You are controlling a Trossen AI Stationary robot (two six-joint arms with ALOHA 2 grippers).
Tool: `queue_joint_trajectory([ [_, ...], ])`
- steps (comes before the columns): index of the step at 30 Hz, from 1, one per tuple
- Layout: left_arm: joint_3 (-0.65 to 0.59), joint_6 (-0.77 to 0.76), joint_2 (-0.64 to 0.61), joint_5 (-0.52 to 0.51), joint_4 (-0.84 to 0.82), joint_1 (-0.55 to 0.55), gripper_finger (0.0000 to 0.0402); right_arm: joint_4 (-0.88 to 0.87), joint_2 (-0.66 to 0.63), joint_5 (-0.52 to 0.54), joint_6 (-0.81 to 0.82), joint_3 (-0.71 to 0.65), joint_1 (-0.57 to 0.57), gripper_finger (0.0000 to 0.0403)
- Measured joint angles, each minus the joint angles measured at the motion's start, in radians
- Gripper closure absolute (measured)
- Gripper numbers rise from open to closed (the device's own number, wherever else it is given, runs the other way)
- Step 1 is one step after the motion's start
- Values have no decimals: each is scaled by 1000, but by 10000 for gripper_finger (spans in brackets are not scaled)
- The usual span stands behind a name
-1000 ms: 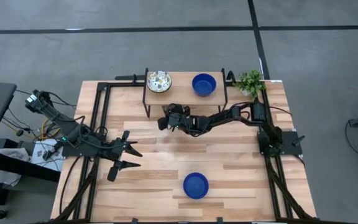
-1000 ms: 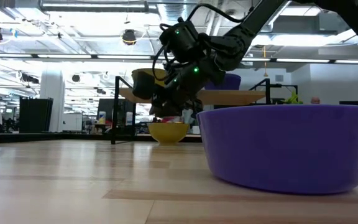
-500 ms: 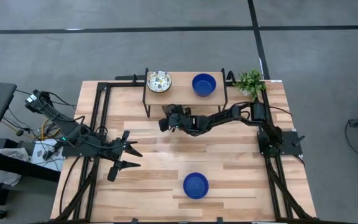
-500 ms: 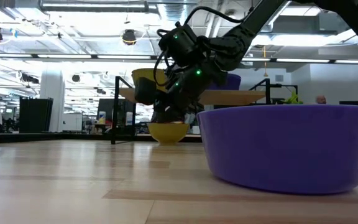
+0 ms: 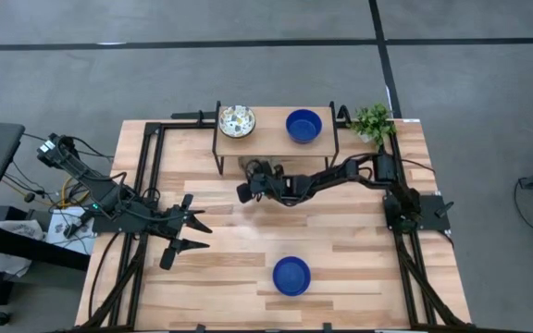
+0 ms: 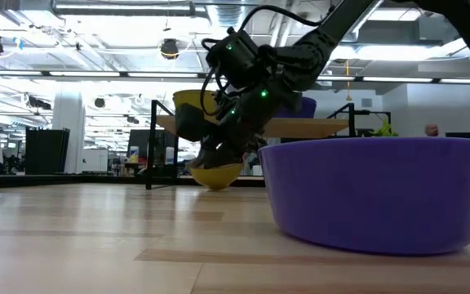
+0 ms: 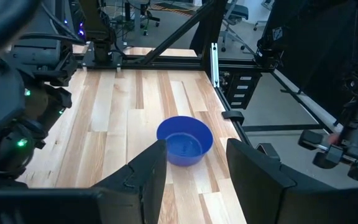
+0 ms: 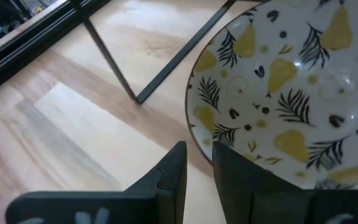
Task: Pick & Place Mini bowls
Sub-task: Stack the white bowl on top of the white bowl on the shelf
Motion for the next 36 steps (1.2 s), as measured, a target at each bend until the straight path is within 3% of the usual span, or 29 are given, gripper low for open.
queue_joint_trajectory([
  [16,0,0,0,0,4,0,236,-83,0,-25,-9,0,41,337],
  [26,0,0,0,0,4,0,236,-78,0,-39,-223,0,53,332],
  [31,0,0,0,0,4,0,236,-78,0,-39,-349,0,53,302],
  [36,0,0,0,0,4,0,236,-69,0,-34,-446,0,53,248],
])
